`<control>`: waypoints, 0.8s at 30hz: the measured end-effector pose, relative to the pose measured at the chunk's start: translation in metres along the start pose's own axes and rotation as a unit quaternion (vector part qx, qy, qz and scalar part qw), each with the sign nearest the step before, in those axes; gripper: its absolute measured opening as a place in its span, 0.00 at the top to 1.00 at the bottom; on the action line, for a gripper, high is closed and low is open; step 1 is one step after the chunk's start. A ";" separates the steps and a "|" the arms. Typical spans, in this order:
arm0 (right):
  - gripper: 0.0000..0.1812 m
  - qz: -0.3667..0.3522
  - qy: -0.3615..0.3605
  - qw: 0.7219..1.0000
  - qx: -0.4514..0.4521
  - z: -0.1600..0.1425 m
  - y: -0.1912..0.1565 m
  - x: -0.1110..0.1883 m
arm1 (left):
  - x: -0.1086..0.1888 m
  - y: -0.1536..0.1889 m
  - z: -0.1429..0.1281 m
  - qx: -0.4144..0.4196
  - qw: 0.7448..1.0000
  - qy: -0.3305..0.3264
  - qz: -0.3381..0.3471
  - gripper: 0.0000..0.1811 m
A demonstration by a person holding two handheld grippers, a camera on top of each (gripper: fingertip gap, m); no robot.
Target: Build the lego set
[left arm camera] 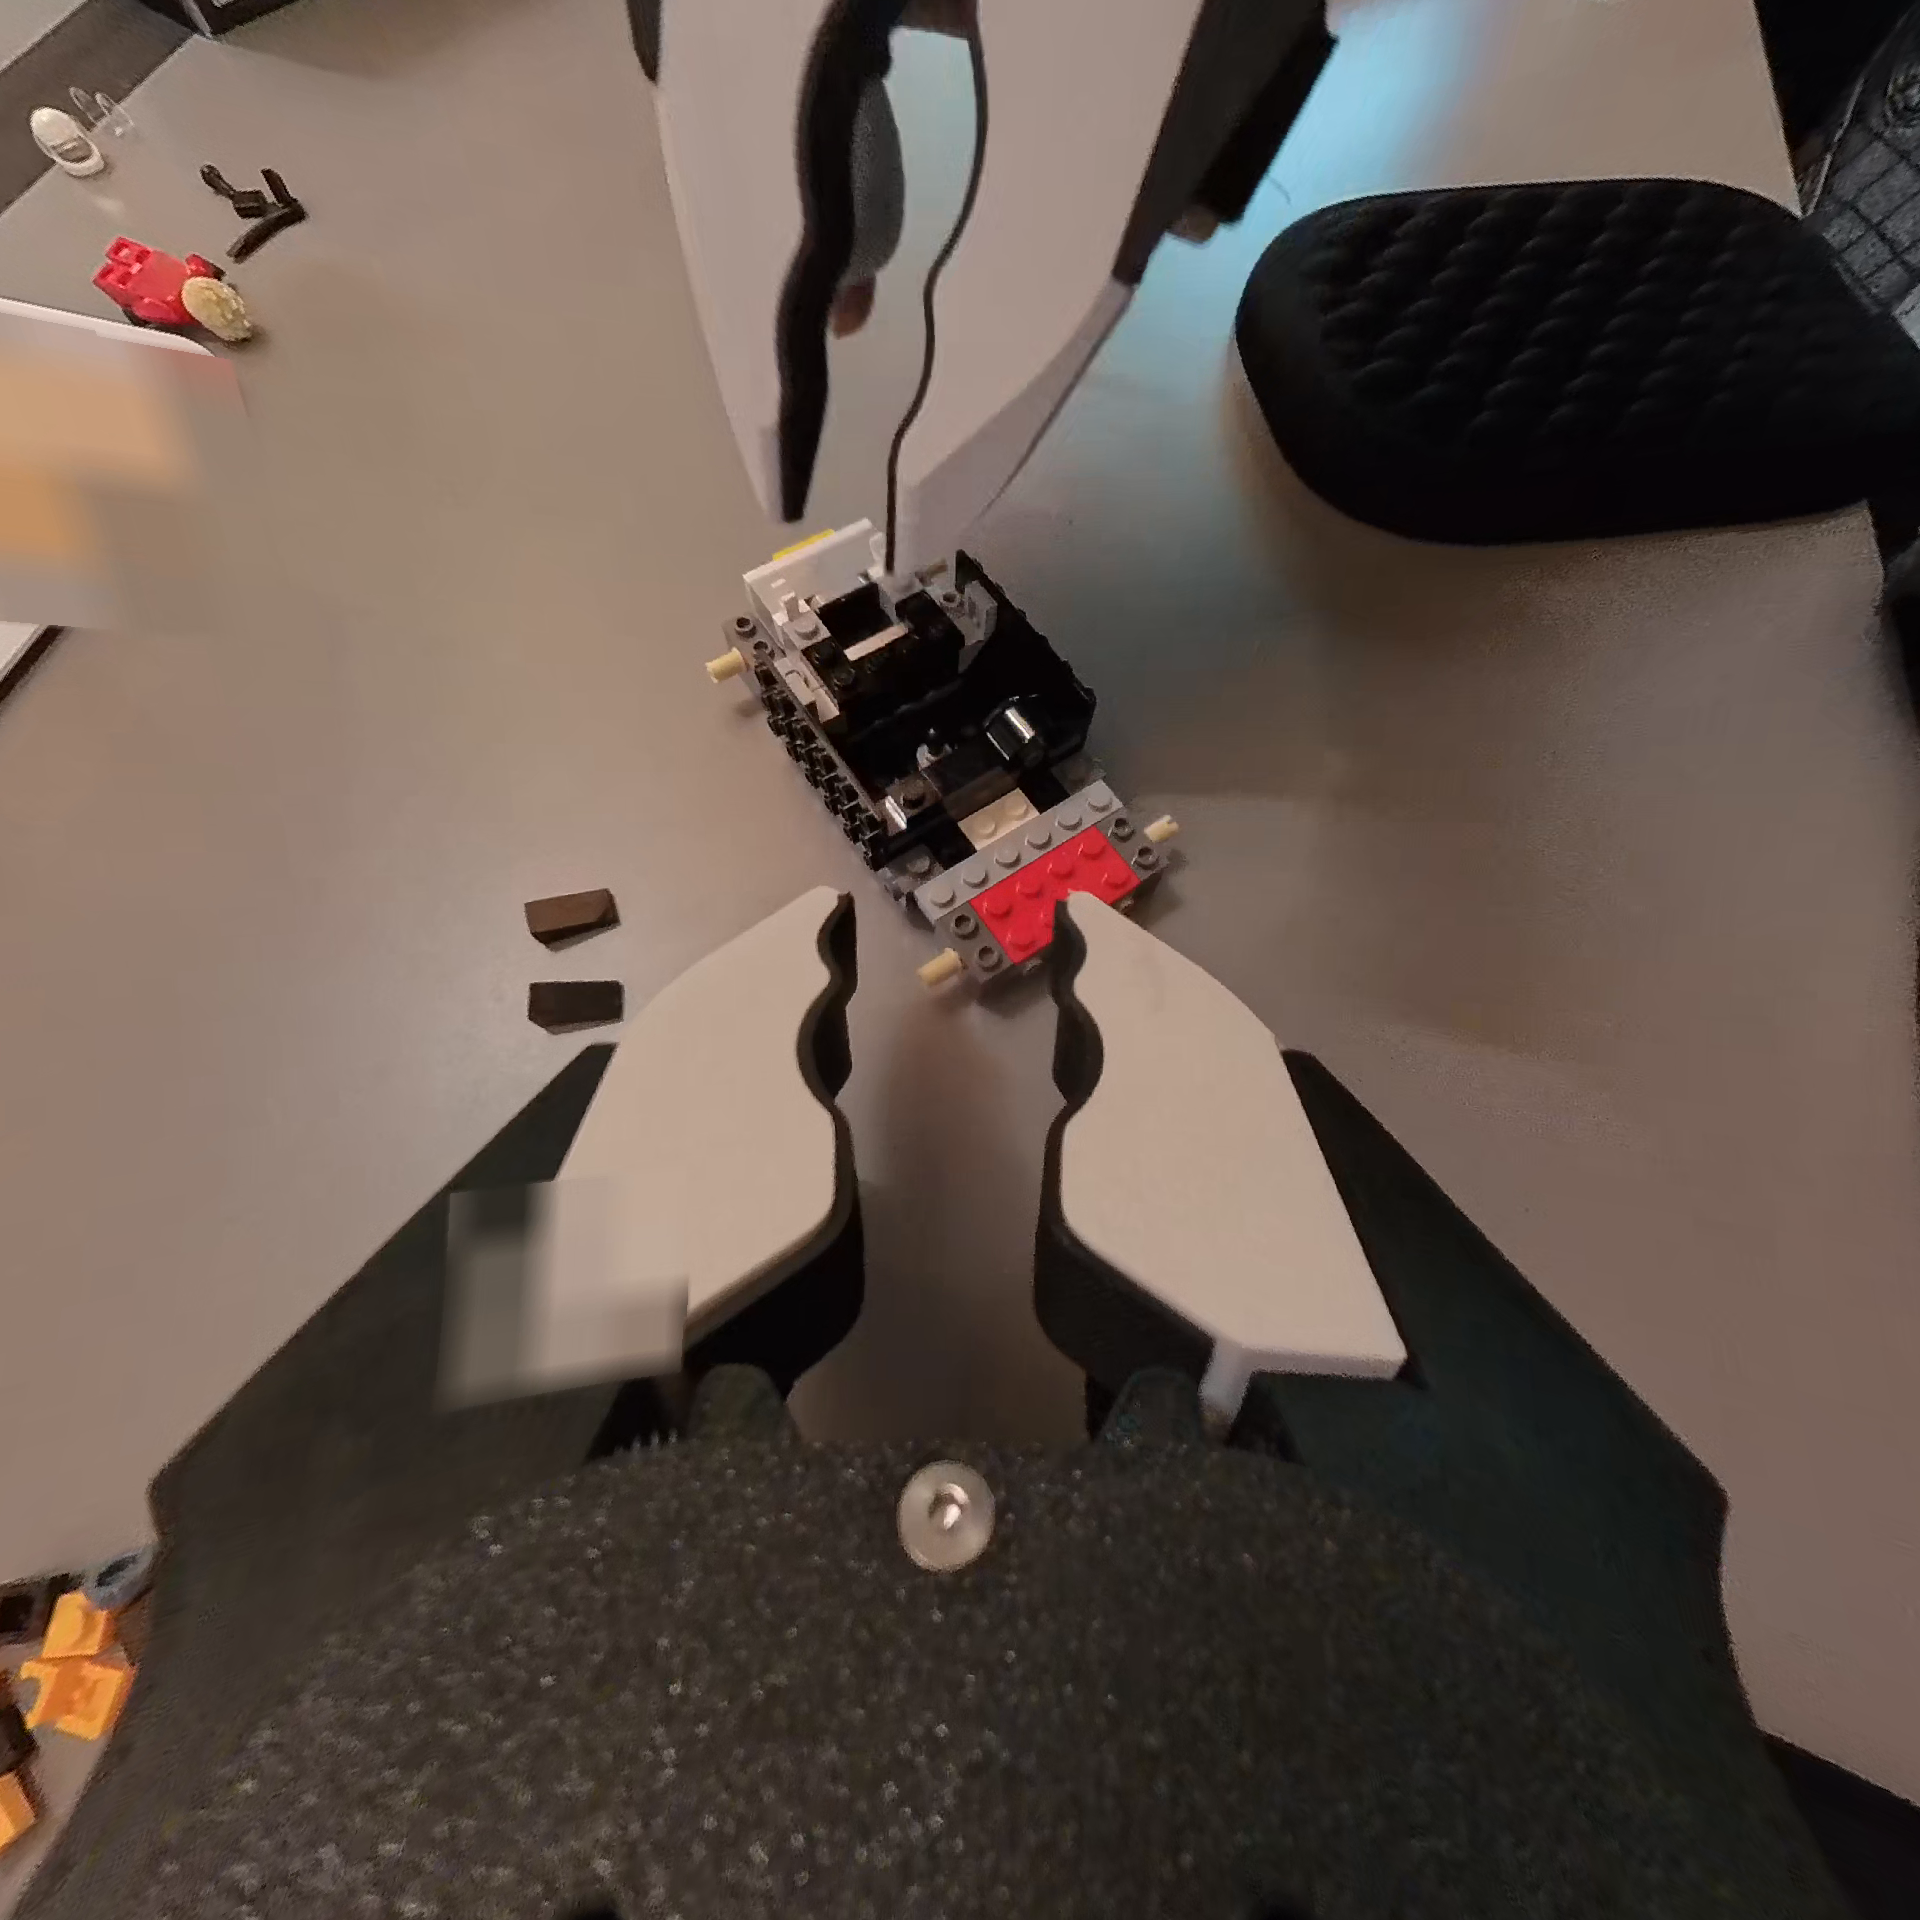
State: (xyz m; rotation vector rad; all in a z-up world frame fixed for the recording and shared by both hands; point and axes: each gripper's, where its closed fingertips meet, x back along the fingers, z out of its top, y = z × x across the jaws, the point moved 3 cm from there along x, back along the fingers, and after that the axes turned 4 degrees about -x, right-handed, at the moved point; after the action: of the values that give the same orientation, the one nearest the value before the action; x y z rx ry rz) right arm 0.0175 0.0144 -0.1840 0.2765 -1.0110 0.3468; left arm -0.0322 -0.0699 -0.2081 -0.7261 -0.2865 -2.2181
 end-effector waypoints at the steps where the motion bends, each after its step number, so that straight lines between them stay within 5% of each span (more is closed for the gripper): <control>1: 0.88 0.011 0.009 1.000 -0.013 -0.005 0.003 0.001 | -0.001 0.001 0.000 -0.002 1.000 -0.002 -0.001 0.80; 7: 0.75 0.057 0.058 0.996 -0.038 -0.046 0.014 0.000 | -0.005 0.002 -0.003 -0.007 1.000 -0.013 -0.009 0.79; 16: 0.56 0.140 0.053 0.974 0.169 -0.033 0.016 -0.024 | -0.012 0.009 -0.006 -0.039 0.998 -0.044 -0.009 0.74; 21: 0.65 0.204 0.057 0.953 0.214 -0.027 0.010 -0.036 | -0.011 0.008 -0.003 -0.031 0.998 -0.054 0.019 0.71; 24: 0.65 0.229 0.064 0.961 0.138 -0.030 0.009 -0.032 | -0.013 0.014 0.000 -0.024 0.997 -0.065 0.025 0.66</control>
State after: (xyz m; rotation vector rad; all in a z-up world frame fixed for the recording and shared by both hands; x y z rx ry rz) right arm 0.0213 0.0290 -0.2262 0.2650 -0.8908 0.9211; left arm -0.0154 -0.0713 -0.2157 -0.8965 -0.2773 -2.1402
